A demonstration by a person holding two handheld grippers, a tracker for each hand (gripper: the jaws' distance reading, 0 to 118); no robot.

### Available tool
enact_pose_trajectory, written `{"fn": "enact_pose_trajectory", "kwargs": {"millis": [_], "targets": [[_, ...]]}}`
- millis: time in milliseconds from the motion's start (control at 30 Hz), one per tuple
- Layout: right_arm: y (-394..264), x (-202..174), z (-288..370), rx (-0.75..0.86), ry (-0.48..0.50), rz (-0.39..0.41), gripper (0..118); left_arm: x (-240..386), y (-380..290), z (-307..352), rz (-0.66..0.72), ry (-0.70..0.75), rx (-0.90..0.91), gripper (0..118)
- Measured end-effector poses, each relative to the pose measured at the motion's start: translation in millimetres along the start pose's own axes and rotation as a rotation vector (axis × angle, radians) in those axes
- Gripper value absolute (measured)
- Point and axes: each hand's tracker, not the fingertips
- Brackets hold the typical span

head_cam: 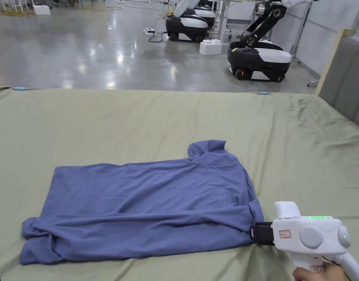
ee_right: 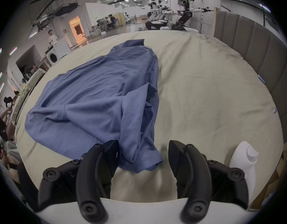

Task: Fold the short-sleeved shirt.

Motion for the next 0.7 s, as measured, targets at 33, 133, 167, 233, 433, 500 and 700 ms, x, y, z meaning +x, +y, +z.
{"fn": "enact_pose_trajectory", "kwargs": {"millis": [33, 133, 167, 233, 433, 500, 700], "targets": [[-3, -2, -1, 0.003, -0.001, 0.01, 70, 0, -1, 1, 0.0, 0.004, -0.001, 0], [-12, -10, -1, -0.001, 0.033, 0.057, 70, -2, -2, 1, 0.014, 0.006, -0.003, 0], [-15, -14, -2, 0.015, 0.037, 0.092, 65, -4, -1, -1, 0.019, 0.005, -0.006, 0], [-15, -15, -3, 0.043, 0.04, 0.097, 26, -7, 3, -9, 0.024, 0.005, -0.009, 0], [-7, -16, -4, 0.036, 0.05, -0.01, 15, -55, 49, -107, 0.18, -0.072, -0.127, 98], [-8, -23, 3, 0.031, 0.045, -0.004, 15, -83, 52, -155, 0.243, 0.075, -0.242, 103], [-10, -24, 10, 0.024, 0.071, -0.05, 15, -107, 15, -247, 0.057, 0.274, -0.499, 103]]}}
